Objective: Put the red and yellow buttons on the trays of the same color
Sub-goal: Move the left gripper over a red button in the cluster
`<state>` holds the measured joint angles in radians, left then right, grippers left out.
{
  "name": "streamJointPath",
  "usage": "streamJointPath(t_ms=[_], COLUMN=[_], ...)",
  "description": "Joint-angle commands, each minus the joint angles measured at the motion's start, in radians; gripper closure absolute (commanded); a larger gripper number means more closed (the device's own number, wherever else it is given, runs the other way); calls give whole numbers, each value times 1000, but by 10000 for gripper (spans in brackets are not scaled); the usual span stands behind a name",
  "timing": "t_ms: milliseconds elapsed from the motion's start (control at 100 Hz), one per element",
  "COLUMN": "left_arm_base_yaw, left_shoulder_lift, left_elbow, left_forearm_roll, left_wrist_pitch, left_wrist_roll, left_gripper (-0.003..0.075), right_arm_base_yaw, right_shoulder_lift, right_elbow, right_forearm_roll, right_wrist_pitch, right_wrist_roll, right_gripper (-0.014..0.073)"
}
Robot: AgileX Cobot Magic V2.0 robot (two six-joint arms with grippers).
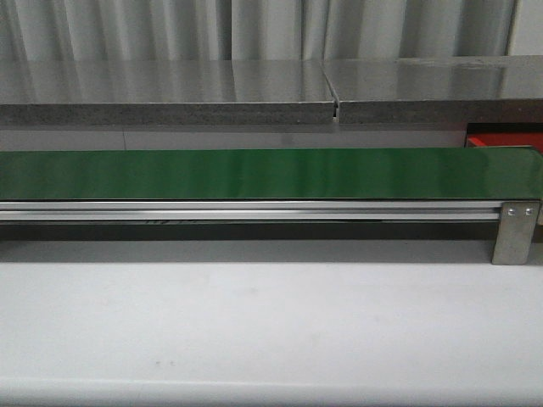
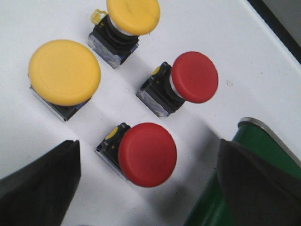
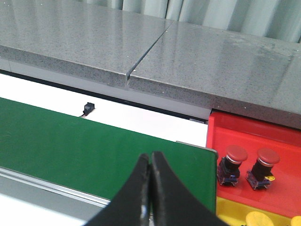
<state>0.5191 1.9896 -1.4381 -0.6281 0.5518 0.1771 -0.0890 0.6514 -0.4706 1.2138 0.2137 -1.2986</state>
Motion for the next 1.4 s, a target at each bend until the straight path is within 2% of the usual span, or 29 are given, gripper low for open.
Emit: streamJointPath(t_ms=[0,840,1070,1390], left_arm_base_yaw=[5,-21,-25,-25], left_shoulder_lift=[-32,3,3,3], left_elbow=[-31,-31,-31,-31], left_forearm_roll=[-30,-32,-28,-28], left_wrist_pitch=[-54,-99,-99,-85], left_wrist_roll=[-10,-10,-10,-10], left_gripper=[136,136,195,205], right_arm_base_yaw=[0,0,0,0], right_shoulder_lift=[-6,-6,-6,-6], right_elbow=[-24,-24,-24,-24], right_forearm_roll=[14,14,14,14], right_wrist_pitch=[-20,-20,-20,-20], right_wrist_roll=[-6,-6,-6,-6], right_gripper=[711,711,711,711])
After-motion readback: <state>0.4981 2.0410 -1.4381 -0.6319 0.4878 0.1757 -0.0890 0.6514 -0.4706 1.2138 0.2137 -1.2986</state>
